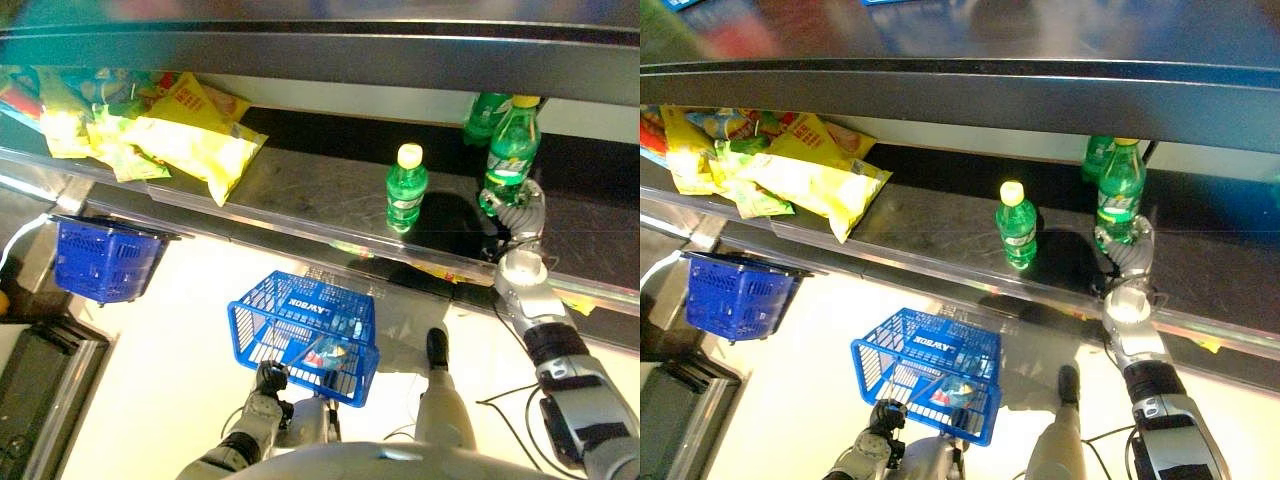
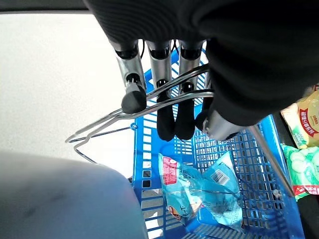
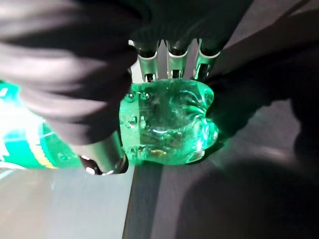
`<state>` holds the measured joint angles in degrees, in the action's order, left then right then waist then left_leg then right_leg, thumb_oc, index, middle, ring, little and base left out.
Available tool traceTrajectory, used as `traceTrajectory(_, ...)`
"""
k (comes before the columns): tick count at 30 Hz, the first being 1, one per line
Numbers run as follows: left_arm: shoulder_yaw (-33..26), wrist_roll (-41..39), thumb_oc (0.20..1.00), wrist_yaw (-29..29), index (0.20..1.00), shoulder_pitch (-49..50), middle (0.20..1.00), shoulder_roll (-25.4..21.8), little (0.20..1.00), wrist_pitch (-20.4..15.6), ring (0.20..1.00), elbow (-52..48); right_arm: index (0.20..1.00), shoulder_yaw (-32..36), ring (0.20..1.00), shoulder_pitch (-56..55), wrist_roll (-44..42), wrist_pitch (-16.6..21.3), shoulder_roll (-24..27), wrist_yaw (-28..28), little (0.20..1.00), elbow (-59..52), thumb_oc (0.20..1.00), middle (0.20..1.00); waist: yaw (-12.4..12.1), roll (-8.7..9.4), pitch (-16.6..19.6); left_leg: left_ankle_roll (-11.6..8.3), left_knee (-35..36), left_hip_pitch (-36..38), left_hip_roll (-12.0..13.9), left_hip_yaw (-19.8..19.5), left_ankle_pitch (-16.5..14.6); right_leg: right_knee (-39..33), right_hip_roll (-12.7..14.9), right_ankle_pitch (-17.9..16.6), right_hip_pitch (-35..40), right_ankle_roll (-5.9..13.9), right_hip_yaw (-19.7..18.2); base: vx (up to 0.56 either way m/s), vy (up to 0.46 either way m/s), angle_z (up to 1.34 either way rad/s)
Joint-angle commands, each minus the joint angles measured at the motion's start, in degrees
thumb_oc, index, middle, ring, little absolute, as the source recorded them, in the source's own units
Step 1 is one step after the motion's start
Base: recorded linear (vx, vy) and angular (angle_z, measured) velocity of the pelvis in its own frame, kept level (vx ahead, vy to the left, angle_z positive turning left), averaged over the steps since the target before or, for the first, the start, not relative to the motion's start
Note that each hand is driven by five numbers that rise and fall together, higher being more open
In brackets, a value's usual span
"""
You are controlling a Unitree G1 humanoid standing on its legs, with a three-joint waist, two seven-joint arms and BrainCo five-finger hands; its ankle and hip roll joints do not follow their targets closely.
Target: Pick up the snacks into the basket
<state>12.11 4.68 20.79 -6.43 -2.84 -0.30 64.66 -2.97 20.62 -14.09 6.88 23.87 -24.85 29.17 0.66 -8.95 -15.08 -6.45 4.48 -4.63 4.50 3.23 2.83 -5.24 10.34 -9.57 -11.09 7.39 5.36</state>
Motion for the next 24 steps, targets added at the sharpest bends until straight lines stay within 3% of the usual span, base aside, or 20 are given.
traceTrajectory(1,-0.71,-1.01,0.2,1.89,0.2,-1.96,0.2,-3.29,0.2,1.65,0.2,6.77,0.2,-2.41,0.2,-2.6,-0.8,0.56,-5.28,3.65,0.2,-1.83,0.2,0.2,-1.91,3.2,-0.86,3.86,0.52,-3.62,-6.34,-1.67,0.34,0.24,-0.56,2.0,-1.06,0.92,-0.08,0.0,-0.002,0.03)
traceTrajectory(11,-4.08,-0.41,0.2,2.59,0.2,-2.32,0.2,-3.87,0.2,2.01,0.2,7.09,0.2,0.18,0.2,-11.9,-2.16,4.43,-4.22,8.57,0.2,-21.8,0.2,0.2,-0.33,5.47,-0.71,3.83,0.52,-2.7,-5.81,-1.09,-0.24,0.24,-1.03,2.3,-0.39,0.86,-0.57,0.0,0.0,0.0)
traceTrajectory(14,-6.17,-0.1,0.2,2.14,0.2,-2.4,0.2,-4.39,0.2,2.11,0.2,7.62,0.2,1.9,0.2,-17.09,-4.71,5.61,-2.12,13.82,0.2,-31.43,0.2,0.2,0.48,6.51,-0.26,3.67,0.52,-2.12,-5.4,-0.67,-0.44,0.24,-1.37,2.54,0.08,0.82,-0.87,0.0,0.0,0.0)
traceTrajectory(24,-9.12,0.59,0.2,-0.17,0.2,-2.0,0.2,-5.22,0.2,2.08,0.2,8.69,0.2,5.95,0.2,-28.69,-11.01,5.77,-0.94,22.75,0.2,-41.61,0.2,0.2,2.12,7.86,1.41,3.16,0.52,-1.23,-4.64,0.07,-0.9,0.24,-2.14,2.96,0.75,0.7,-1.31,0.0,-0.003,-0.01)
